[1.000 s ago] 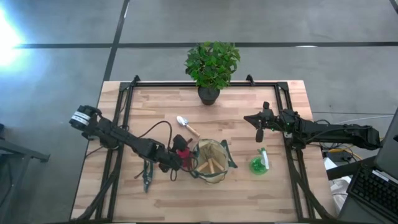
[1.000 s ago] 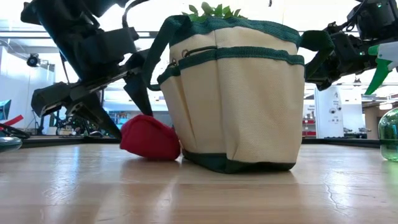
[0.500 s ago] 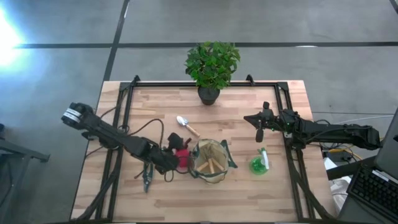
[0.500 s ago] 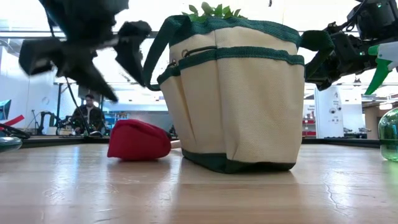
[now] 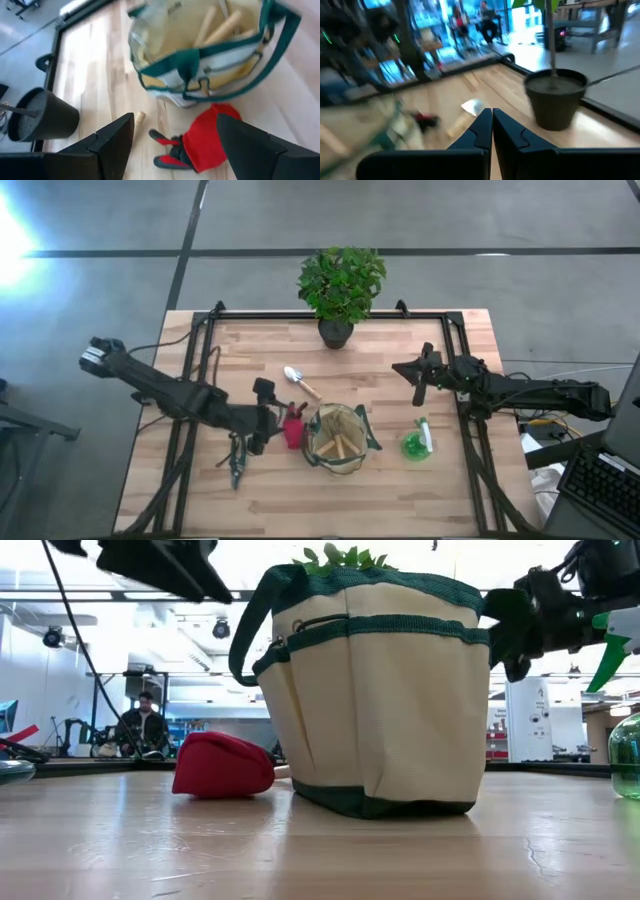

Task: Pick & Place Garden tools in Gardening bag
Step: Put the green spray bottle into the gardening bag

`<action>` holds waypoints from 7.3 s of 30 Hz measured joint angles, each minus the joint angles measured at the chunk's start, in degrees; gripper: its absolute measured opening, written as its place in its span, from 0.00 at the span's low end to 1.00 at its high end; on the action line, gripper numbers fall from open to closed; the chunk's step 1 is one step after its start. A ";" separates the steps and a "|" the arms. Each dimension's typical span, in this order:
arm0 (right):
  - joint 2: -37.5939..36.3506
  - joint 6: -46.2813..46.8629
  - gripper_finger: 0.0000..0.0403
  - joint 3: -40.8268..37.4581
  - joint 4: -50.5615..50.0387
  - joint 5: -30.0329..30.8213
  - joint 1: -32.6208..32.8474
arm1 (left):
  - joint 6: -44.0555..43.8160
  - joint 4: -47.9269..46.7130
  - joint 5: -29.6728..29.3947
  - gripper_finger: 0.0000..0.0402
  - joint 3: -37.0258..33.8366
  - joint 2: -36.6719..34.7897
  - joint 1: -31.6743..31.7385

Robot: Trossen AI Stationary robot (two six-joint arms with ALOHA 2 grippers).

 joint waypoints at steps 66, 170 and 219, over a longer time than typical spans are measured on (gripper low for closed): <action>40.70 84.51 0.39 64.86 -103.42 6.12 48.88 | 4.11 2.69 -25.20 0.71 -2.82 -1.63 4.00; 74.76 61.43 0.10 107.83 -100.52 16.58 29.43 | -1.90 -3.17 -17.20 0.71 -6.95 -1.59 5.11; 86.79 56.64 0.10 119.69 -109.36 6.62 18.44 | 10.53 25.15 11.46 0.71 -7.62 10.41 5.13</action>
